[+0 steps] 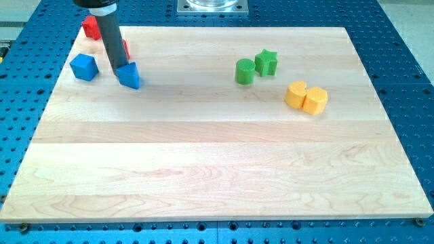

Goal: Push the cube into the triangle

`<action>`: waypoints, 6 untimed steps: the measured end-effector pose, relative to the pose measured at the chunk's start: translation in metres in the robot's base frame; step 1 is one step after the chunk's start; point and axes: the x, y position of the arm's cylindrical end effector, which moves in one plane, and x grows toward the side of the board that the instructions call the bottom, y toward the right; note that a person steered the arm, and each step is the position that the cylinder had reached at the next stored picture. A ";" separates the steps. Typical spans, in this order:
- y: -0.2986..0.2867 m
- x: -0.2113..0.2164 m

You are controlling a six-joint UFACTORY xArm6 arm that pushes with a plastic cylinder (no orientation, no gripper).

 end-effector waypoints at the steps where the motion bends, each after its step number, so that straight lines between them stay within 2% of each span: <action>1: -0.066 -0.049; 2: -0.113 -0.042; 3: -0.077 -0.017; 4: 0.000 -0.013; 5: -0.055 -0.020; 6: -0.077 -0.003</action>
